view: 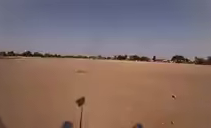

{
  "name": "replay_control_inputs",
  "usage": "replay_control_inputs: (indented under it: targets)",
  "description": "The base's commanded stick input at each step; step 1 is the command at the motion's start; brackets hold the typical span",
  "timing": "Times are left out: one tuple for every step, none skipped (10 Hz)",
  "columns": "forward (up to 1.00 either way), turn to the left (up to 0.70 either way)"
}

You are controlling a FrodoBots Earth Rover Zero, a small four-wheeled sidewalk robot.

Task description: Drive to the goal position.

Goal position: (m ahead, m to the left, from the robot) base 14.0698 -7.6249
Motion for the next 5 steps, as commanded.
replay_control_inputs:
  targets:
    - [0.7, -0.3]
    - [0.7, -0.14]
    - [0.7, -0.06]
    - [0.7, 0.0]
    - [0.7, 0.0]
